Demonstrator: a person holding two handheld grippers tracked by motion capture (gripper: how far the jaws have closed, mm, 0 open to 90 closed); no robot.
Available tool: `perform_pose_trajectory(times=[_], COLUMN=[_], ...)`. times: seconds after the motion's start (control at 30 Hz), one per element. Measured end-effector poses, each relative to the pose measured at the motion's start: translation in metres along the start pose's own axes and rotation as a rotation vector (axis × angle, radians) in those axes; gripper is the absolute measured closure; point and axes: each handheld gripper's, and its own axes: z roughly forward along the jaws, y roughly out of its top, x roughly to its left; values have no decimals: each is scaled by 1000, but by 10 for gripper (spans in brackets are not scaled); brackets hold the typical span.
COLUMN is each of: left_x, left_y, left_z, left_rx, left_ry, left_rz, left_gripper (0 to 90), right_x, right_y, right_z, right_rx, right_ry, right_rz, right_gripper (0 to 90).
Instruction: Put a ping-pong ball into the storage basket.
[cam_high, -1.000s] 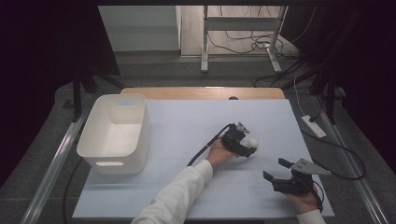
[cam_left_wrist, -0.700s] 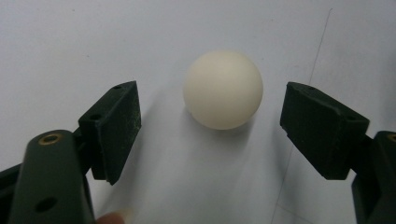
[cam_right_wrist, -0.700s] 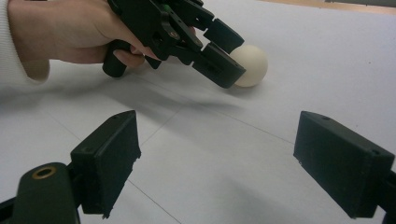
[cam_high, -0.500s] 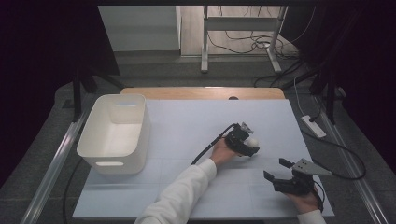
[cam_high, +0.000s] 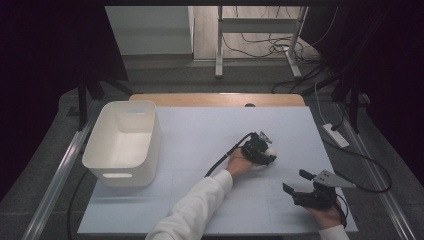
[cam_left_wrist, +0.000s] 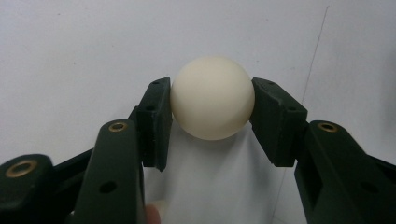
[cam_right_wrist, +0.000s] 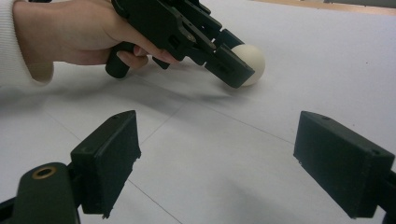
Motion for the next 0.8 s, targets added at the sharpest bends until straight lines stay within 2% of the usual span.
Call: perform_pose_trajectory(times=[0.53,0.67,0.8], left_x=[-2,-3,-2], left_y=[1,-1,-2], left_z=[-14,-17,-23], left_rx=[-14,-29,-29], left_ry=[-20,-32,-31], left_rz=[-3,-33,-21], left_gripper=[507,507,507], right_x=[0,0,0], right_y=[0,0,0], right_z=[1,1,0], right_rx=[0,1,3], right_ry=[1,-1,-4], right_rz=[-4,-3,-4], right_gripper=[144,145,144])
